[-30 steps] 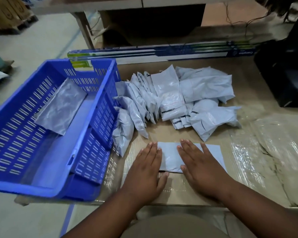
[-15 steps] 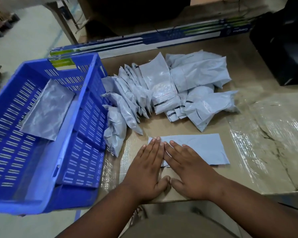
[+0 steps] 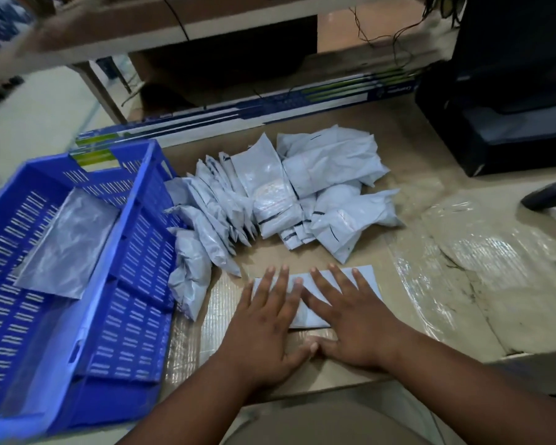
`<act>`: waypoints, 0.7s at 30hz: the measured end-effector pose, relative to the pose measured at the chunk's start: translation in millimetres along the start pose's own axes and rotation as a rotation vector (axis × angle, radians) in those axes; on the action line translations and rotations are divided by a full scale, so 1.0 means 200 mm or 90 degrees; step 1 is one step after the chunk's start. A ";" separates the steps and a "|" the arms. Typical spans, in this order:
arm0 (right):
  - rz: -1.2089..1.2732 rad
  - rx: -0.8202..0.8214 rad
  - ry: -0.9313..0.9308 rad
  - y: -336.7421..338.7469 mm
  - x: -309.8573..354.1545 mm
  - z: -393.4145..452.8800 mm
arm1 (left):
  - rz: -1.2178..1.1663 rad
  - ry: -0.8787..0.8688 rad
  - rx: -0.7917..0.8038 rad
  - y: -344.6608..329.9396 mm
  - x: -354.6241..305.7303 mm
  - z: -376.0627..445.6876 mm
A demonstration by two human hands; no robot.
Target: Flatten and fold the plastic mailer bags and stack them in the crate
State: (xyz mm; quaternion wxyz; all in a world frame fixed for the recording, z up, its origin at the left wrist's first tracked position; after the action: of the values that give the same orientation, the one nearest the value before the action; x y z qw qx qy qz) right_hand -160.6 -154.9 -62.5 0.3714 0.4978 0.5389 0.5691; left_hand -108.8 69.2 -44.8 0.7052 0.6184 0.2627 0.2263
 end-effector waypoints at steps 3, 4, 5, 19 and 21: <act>0.013 -0.005 0.036 -0.01 -0.04 0.01 | -0.069 -0.031 0.006 -0.06 -0.03 0.04; 0.039 0.010 0.053 -0.01 -0.07 0.00 | -0.078 -0.028 0.005 -0.09 -0.03 0.04; 0.083 0.025 0.068 0.00 -0.11 0.00 | -0.077 -0.027 0.005 -0.11 -0.02 0.03; 0.000 -0.002 0.062 -0.02 -0.25 -0.11 | -0.024 -0.032 0.015 -0.07 -0.21 0.16; -0.001 -0.014 0.071 -0.02 -0.27 -0.10 | -0.030 -0.035 0.005 -0.11 -0.26 0.18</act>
State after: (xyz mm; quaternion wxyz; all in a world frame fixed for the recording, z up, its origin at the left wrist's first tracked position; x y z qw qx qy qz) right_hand -168.4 -210.3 -74.0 0.3465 0.4607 0.5526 0.6019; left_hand -125.8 6.0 -57.8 0.7151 0.6207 0.2582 0.1914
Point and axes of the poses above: each hand's wrist, its own z-axis towards the middle knuckle, its own y-axis out of the back of the hand, x = y × z, the point moved 1 cm from there along z, towards the middle knuckle, and after that the axes turned 7 degrees about -x, right-handed, at the moved point
